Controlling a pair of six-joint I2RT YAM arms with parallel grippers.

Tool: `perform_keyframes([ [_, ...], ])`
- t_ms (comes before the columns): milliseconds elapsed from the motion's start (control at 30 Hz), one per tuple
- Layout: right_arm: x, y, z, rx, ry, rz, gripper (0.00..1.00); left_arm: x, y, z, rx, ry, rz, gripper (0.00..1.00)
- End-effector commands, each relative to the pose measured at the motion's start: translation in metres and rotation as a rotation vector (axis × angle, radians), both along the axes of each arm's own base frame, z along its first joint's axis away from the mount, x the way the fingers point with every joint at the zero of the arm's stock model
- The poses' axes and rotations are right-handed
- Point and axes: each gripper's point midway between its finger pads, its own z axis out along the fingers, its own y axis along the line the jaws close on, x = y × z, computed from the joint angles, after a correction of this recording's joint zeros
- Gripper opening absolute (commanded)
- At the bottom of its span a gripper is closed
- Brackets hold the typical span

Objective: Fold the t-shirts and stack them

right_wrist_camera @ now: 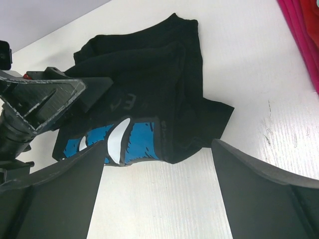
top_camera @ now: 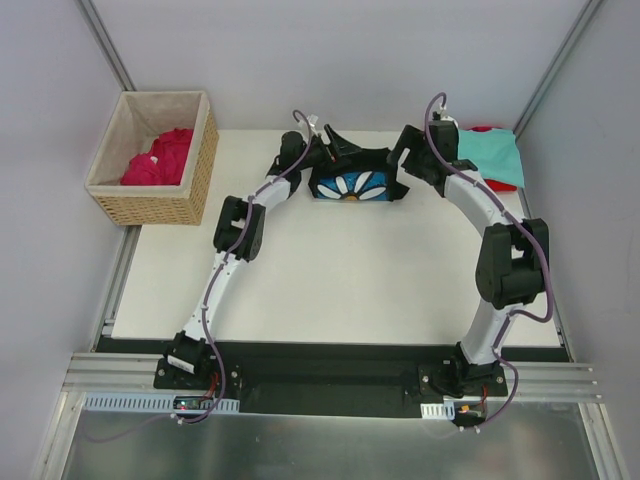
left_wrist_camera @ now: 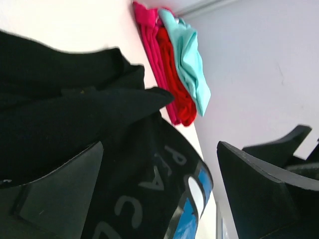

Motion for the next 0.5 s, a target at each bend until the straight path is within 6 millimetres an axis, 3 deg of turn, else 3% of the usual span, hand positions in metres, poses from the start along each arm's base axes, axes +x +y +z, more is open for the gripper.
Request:
perform_keyframes([
  [0, -0.003, 0.003, 0.028, 0.015, -0.072, 0.022, 0.91, -0.015, -0.013, 0.005, -0.064, 0.006, -0.056, 0.99],
  [133, -0.010, 0.003, 0.026, 0.017, -0.062, 0.025, 0.91, -0.040, -0.024, -0.013, -0.050, 0.068, -0.087, 0.99],
  [300, -0.024, 0.001, 0.031, 0.026, -0.056, 0.022, 0.91, -0.109, -0.045, -0.039, -0.008, 0.173, -0.163, 0.99],
  [333, -0.028, 0.001, 0.030, 0.026, -0.047, 0.022, 0.91, -0.130, -0.040, -0.062, 0.016, 0.228, -0.163, 0.99],
  [367, -0.031, 0.000, 0.032, 0.024, -0.049, 0.020, 0.91, -0.140, -0.040, -0.047, 0.012, 0.209, -0.169, 0.99],
  [400, -0.036, 0.000, 0.038, 0.028, -0.056, 0.022, 0.91, -0.153, -0.042, -0.050, 0.022, 0.223, -0.170, 0.99],
  [433, -0.041, 0.002, 0.038, 0.029, -0.049, 0.030, 0.91, -0.175, -0.032, -0.071, 0.047, 0.273, -0.168, 0.99],
  [467, -0.046, 0.003, 0.040, 0.027, -0.048, 0.032, 0.91, -0.184, -0.030, -0.059, 0.045, 0.263, -0.167, 0.99],
])
